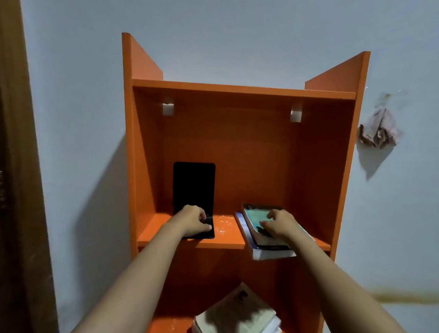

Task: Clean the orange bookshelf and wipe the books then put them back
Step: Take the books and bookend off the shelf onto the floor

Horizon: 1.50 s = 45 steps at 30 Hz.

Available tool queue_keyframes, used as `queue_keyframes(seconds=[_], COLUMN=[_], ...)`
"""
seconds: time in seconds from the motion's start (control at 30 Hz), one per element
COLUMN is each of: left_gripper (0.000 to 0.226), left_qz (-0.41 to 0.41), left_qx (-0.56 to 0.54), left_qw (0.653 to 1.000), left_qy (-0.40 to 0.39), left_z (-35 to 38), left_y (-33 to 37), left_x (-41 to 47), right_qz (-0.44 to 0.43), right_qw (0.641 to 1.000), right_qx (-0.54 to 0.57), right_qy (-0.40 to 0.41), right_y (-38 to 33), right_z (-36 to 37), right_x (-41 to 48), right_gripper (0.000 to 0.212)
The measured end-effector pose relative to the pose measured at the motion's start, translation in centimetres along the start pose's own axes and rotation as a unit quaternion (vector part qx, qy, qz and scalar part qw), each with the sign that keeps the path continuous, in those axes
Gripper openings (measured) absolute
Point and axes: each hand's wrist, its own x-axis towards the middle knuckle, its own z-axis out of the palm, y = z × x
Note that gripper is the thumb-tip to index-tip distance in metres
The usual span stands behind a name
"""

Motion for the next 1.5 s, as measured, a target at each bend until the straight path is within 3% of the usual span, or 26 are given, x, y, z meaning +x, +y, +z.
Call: queue_keyframes(seconds=[0.23,0.4,0.53,0.63,0.73,0.83,0.9,1.03,1.17,1.27,1.5], left_gripper=[0.040,0.046,0.045,0.037,0.035,0.044,0.057,0.084,0.093,0.093,0.080], left_qz=[-0.033,-0.024,0.022,0.046,0.074,0.057,0.028,-0.008,-0.023,-0.018,0.041], left_qx=[0.015,0.025,0.066,0.031,-0.036,-0.111,-0.157,-0.256,-0.290,-0.288,-0.284], left_qw=[0.999,0.998,0.997,0.998,0.984,0.936,0.917,0.916,0.916,0.923,0.903], left_qy=[0.009,0.052,0.034,0.029,0.159,0.331,0.365,0.308,0.274,0.255,0.319], left_z=[2.7,4.0,4.0,3.2,2.2,1.4,0.6,-0.4,-0.6,-0.6,-0.3], left_y=[-1.1,-0.9,-0.5,-1.0,-1.4,-1.2,-0.9,-0.6,-0.5,-0.8,-0.3], left_x=[0.5,-0.1,-0.9,-1.3,-1.3,-1.0,-0.3,1.8,4.3,5.4,3.4], right_qz=[0.095,0.075,0.041,0.041,0.055,0.100,0.109,0.115,0.103,0.087,0.088], right_qw=[0.995,0.991,0.985,0.979,0.958,0.904,0.876,0.836,0.818,0.809,0.790], right_qx=[0.015,0.090,0.145,0.185,0.280,0.415,0.467,0.528,0.548,0.557,0.573], right_qy=[0.033,0.069,0.081,0.072,0.029,-0.030,-0.058,-0.098,-0.138,-0.169,-0.201], right_y=[6.4,5.8,5.2,5.3,5.4,5.5,5.7,6.6,7.7,8.4,8.2], right_z=[-0.6,0.3,0.7,0.2,0.4,1.0,1.3,1.3,1.3,1.4,0.9], right_x=[0.1,-1.8,-3.9,-5.1,-5.2,-4.4,-3.9,-2.8,-1.6,-0.8,-1.1], right_gripper=[0.053,0.049,0.051,0.047,0.048,0.054,0.059,0.062,0.060,0.060,0.039])
